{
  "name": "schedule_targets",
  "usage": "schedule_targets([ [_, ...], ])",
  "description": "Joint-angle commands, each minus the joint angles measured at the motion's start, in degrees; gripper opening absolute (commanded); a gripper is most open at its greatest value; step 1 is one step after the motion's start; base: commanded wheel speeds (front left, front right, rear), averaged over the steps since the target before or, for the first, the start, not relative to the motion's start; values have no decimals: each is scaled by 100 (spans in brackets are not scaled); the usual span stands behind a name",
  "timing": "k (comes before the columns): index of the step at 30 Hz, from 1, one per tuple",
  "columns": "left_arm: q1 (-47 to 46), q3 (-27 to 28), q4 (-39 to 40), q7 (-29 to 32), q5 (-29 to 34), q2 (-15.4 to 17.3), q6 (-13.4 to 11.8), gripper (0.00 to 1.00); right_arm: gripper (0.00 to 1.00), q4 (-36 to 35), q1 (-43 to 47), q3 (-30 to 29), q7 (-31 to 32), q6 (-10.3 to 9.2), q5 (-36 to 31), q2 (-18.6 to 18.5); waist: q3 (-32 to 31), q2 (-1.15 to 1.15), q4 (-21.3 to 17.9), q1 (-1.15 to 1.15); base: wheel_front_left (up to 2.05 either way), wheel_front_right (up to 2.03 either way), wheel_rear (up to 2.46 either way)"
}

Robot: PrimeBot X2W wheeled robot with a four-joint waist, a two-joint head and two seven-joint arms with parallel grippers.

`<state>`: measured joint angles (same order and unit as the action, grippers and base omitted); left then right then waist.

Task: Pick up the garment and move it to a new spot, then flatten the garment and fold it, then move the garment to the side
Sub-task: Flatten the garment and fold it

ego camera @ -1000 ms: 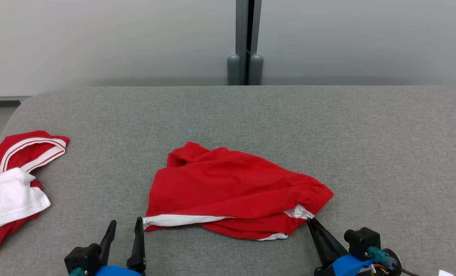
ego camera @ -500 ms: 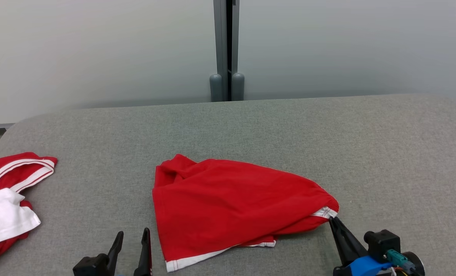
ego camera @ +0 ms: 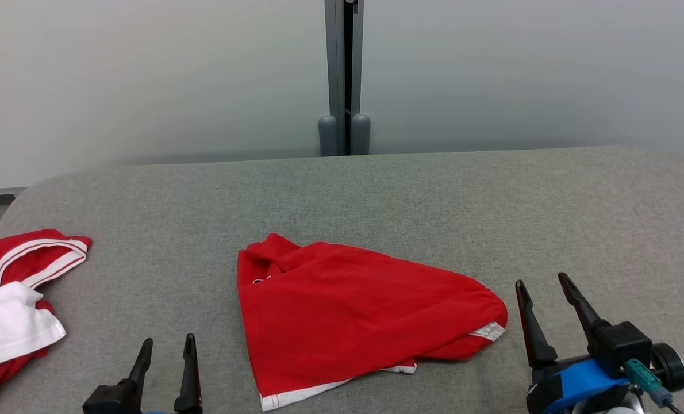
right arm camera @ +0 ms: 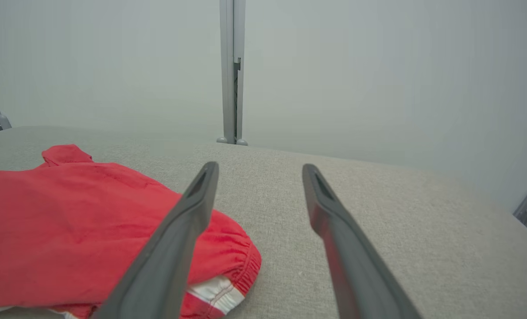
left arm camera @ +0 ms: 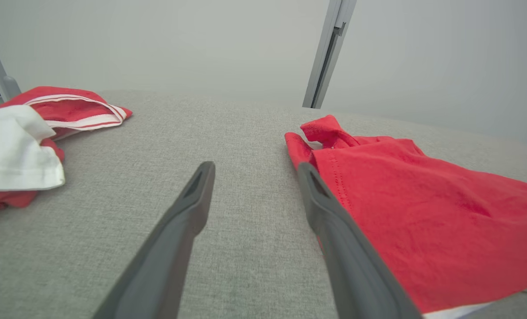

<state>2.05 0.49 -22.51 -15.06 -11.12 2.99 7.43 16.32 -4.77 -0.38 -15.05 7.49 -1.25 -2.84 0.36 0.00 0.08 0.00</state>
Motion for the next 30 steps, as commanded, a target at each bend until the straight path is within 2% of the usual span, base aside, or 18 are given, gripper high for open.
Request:
schedule_targets([
  [1, 70, 60, 85, -17, 137, 0, -53, 100, 100, -36, 161, -25, -20, 1, 124, -13, -28, 0, -4, 0, 0, 0, 0],
  [7, 188, 62, 239, -17, 435, -5, -145, 100, 100, 235, 345, -35, -20, 1, 359, -9, -125, 0, 0, 0, 0, 0, 0],
  [12, 285, 18, 233, -17, 457, -7, -180, 100, 100, 364, 449, 49, -20, 2, 499, -10, -190, 0, -34, 0, 0, 0, 0],
  [16, 330, -157, 127, -17, 266, -9, -105, 100, 100, 400, 427, 96, -21, 2, 538, -11, -192, 0, -43, 0, 0, 0, 0],
  [21, 282, -690, -269, -17, -137, -8, 6, 100, 100, 449, 304, 161, -20, 1, 519, -10, -109, 0, -91, 0, 0, 0, 0],
  [25, 313, -1395, -486, -17, -528, -9, 5, 100, 100, 510, 300, 165, -20, 1, 518, -10, -56, 0, -156, 0, 0, 0, 0],
  [30, 286, -2054, -643, -17, -976, 211, 7, 100, 100, 557, 335, 104, -20, 2, 471, -9, -15, 0, -165, 0, 0, 0, 0],
])
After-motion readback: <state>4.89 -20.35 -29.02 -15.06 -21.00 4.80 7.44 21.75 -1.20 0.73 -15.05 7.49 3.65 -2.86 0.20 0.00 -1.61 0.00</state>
